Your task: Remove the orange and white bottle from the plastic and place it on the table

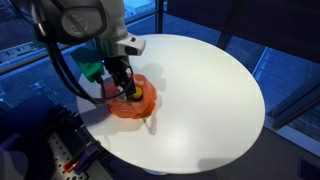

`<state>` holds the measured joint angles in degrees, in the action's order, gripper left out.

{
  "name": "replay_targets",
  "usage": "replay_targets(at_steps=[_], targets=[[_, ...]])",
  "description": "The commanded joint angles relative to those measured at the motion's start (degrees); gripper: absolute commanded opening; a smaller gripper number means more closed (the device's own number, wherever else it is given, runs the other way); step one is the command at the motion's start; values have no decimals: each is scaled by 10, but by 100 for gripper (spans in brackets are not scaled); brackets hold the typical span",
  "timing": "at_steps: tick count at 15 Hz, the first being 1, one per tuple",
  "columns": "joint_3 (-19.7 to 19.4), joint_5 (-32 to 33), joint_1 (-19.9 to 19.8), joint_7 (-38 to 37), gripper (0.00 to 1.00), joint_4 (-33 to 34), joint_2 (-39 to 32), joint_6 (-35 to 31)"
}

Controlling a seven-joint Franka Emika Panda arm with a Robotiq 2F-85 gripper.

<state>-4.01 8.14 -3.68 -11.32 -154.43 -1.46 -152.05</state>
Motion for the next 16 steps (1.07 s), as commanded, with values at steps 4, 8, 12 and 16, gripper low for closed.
replay_targets(at_steps=[4,8,12,16], targets=[[-5,56,3,-6,96,-9,-10,-38],[-5,69,4,-9,82,-17,1,-38],[-4,81,5,-16,45,-23,15,-30],[-1,83,4,-30,20,-27,47,-18]])
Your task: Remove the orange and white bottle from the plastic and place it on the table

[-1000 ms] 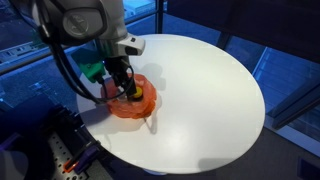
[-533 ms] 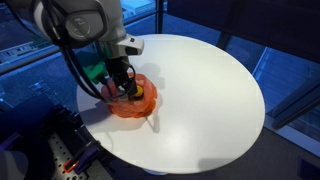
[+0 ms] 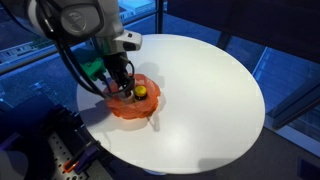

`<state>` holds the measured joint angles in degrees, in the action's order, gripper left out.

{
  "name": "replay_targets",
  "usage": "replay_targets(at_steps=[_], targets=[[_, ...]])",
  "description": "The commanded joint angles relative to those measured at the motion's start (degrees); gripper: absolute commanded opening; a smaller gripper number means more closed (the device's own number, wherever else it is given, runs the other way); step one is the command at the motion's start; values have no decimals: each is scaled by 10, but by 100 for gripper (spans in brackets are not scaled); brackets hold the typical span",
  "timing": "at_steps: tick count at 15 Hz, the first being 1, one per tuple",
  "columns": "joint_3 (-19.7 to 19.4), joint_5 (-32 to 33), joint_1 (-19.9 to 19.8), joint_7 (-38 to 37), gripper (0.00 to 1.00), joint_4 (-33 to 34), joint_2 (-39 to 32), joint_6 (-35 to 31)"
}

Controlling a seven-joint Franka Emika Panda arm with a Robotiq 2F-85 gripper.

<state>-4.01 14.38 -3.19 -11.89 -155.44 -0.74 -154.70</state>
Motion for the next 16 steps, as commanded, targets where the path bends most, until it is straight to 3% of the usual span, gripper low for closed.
replay_targets(at_steps=[1,10,16], targets=[[1,20,-2,-28,19,-19,52,14],[49,-2,-7,-113,19,36,130,128],[85,-3,-4,-198,19,114,117,190]])
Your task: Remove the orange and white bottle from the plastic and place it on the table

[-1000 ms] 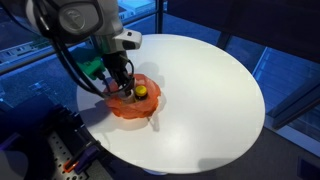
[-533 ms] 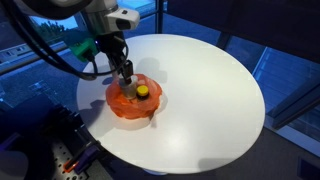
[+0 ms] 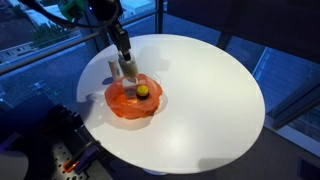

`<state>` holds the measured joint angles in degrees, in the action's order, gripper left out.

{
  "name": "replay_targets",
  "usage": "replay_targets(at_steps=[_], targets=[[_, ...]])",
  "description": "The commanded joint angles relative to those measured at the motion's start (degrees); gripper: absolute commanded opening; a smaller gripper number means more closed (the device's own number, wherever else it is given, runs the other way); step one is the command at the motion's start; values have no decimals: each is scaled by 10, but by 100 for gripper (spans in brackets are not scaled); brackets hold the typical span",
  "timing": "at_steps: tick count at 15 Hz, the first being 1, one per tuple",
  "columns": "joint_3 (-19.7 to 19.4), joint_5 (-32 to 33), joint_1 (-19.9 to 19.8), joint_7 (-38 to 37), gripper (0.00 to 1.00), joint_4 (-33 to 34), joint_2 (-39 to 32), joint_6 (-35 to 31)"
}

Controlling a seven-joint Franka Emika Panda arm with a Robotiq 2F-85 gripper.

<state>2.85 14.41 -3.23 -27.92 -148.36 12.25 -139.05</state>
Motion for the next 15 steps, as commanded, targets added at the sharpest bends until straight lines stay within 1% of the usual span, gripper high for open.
replay_targets(at_steps=[1,7,15], targets=[[20,-4,-3,-48,19,53,-18,36],[28,-12,10,-87,19,109,-78,26],[20,-58,49,-76,19,148,-162,-4]])
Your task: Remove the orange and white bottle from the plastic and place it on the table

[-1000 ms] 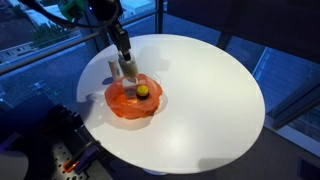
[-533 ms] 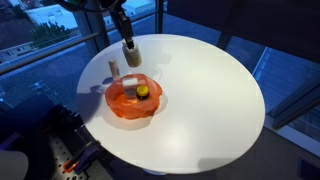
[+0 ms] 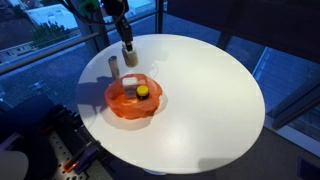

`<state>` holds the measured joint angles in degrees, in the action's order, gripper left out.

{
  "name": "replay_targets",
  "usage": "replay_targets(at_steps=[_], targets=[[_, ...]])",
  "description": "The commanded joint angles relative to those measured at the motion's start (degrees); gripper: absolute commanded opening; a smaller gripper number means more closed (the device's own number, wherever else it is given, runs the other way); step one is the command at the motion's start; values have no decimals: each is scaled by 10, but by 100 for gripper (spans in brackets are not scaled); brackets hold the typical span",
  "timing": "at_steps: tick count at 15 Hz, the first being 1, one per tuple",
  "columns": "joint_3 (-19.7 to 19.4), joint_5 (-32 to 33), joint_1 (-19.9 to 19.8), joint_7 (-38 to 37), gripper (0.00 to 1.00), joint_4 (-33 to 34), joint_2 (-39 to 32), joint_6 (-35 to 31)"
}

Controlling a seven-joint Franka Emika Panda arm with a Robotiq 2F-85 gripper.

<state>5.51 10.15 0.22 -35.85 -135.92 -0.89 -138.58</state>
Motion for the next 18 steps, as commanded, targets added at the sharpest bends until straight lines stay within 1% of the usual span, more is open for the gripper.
replay_targets(at_steps=[1,8,14,15,16,17,18], targets=[[-8,-15,19,3,19,25,-39,-18],[-24,-21,38,12,19,34,-96,-62],[-35,-38,46,20,19,38,-120,-71],[-37,-38,47,20,21,37,-120,-70],[-39,-39,47,20,69,34,-115,-69],[-40,-37,48,20,70,29,-106,-70],[-41,-38,48,23,77,25,-99,-70]])
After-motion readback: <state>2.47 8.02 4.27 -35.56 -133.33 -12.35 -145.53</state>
